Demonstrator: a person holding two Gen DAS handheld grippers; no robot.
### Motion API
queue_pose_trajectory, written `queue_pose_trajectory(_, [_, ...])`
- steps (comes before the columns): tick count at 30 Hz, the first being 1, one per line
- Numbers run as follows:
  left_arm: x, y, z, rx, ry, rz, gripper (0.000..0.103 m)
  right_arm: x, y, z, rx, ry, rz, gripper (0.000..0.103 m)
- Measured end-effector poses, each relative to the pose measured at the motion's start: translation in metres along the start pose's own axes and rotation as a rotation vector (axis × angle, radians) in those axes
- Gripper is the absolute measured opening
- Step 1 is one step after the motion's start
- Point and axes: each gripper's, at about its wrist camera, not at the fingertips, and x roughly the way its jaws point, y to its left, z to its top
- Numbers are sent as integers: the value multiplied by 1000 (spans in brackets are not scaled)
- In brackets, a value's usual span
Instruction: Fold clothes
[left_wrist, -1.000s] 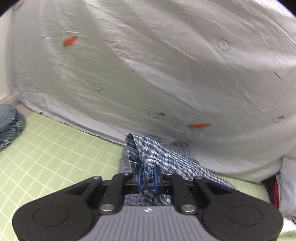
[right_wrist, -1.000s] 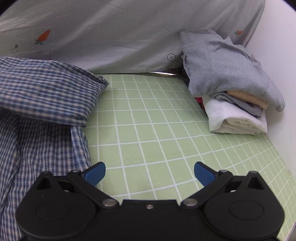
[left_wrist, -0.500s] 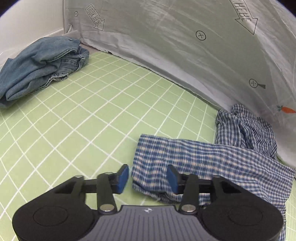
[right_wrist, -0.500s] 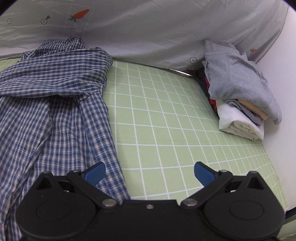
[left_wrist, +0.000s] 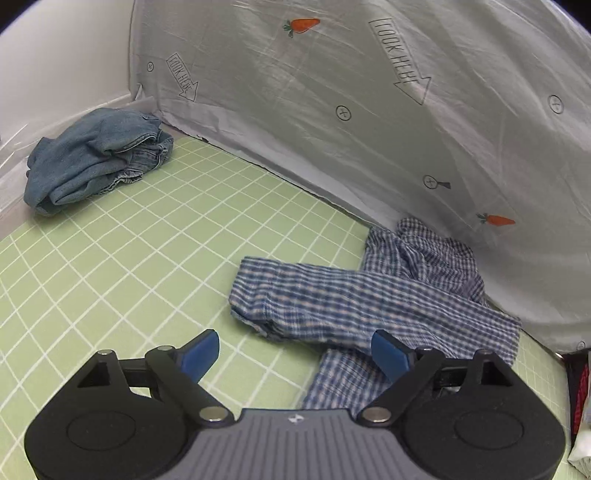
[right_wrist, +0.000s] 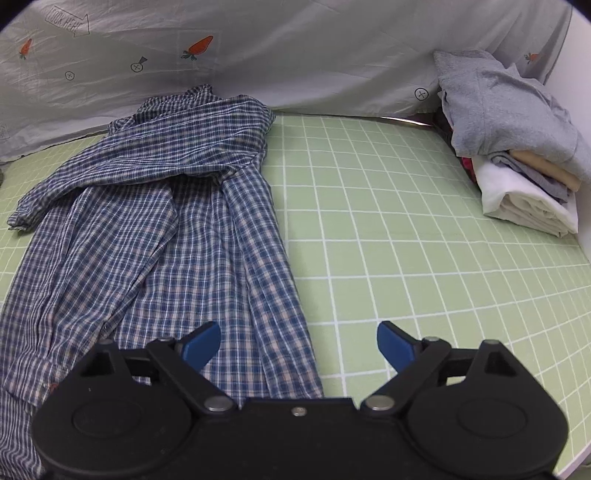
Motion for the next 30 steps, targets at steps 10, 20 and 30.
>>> queue_pose_trajectory(10, [-73, -43, -114, 114, 107, 4, 90, -14, -35, -46, -78, 10, 149, 61])
queue_pose_trajectory(20, [-117, -51, -155, 203, 121, 32, 90, -21, -33, -75, -161, 6, 169, 32])
queue_pose_trajectory(30, [-109, -28, -137, 258, 162, -15, 90, -17, -28, -77, -15, 75, 100, 26])
